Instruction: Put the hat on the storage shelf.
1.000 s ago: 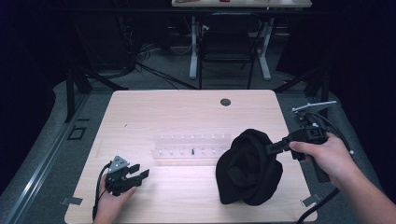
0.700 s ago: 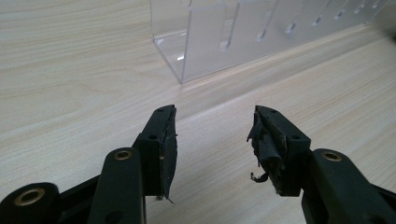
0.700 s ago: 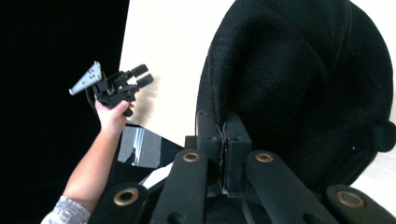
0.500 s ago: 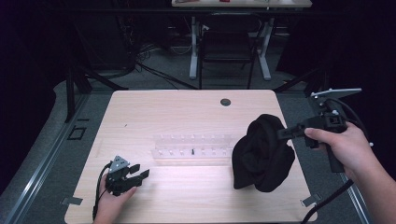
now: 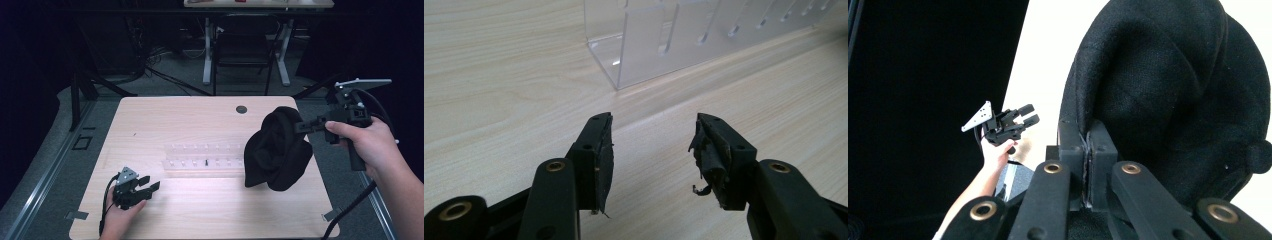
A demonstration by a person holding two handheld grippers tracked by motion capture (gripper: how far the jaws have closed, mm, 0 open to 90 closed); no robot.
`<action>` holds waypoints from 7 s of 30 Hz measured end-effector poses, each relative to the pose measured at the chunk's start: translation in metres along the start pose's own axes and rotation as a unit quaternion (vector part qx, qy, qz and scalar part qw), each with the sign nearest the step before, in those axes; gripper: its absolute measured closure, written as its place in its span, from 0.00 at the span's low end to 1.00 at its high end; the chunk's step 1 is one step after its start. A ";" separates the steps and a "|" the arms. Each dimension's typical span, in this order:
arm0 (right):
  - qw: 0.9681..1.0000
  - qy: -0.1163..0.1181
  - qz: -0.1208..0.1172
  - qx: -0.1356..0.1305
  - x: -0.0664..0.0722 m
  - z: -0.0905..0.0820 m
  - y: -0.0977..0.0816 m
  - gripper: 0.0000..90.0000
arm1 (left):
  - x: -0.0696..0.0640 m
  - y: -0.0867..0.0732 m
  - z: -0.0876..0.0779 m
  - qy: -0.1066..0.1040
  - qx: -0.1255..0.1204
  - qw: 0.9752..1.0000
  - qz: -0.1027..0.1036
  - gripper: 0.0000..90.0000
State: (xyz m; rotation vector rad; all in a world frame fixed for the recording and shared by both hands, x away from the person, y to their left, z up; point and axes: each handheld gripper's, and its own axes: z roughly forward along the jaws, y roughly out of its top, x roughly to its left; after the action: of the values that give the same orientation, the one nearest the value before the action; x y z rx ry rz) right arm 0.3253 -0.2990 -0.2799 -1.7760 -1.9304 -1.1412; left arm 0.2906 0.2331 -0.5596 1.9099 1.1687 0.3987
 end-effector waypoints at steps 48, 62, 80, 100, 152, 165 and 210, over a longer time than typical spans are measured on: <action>1.000 -0.001 -0.029 -0.007 0.074 0.065 0.064 0.98 | 0.002 0.003 0.000 -0.008 0.000 1.000 0.004 0.55; 0.999 0.002 -0.030 0.011 0.073 0.100 0.069 0.98 | 0.003 0.003 0.000 -0.009 0.001 1.000 0.004 0.55; 1.000 -0.008 -0.023 0.006 0.071 0.118 0.075 0.98 | 0.004 0.004 -0.001 -0.010 -0.001 1.000 0.006 0.55; 1.000 -0.003 -0.026 0.007 0.076 0.128 0.073 0.98 | 0.003 0.004 0.000 -0.012 0.004 1.000 0.007 0.55; 0.997 0.054 -0.052 0.032 0.114 0.179 0.069 0.98 | -0.094 0.090 0.011 -0.095 -0.059 0.988 0.110 0.65; 0.996 0.060 -0.054 0.033 0.117 0.184 0.066 0.98 | -0.110 0.098 0.028 -0.073 -0.044 0.987 0.137 0.86; 0.996 0.062 -0.060 -0.027 0.104 0.142 0.066 0.83 | -0.087 0.065 0.036 -0.036 -0.025 0.985 0.168 0.95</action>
State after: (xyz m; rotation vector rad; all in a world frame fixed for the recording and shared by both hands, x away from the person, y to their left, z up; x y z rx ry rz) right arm 0.4077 -0.1303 -0.2786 -1.5910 -1.9731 -1.3226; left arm 0.3062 0.1283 -0.5173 2.0624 0.7814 0.5283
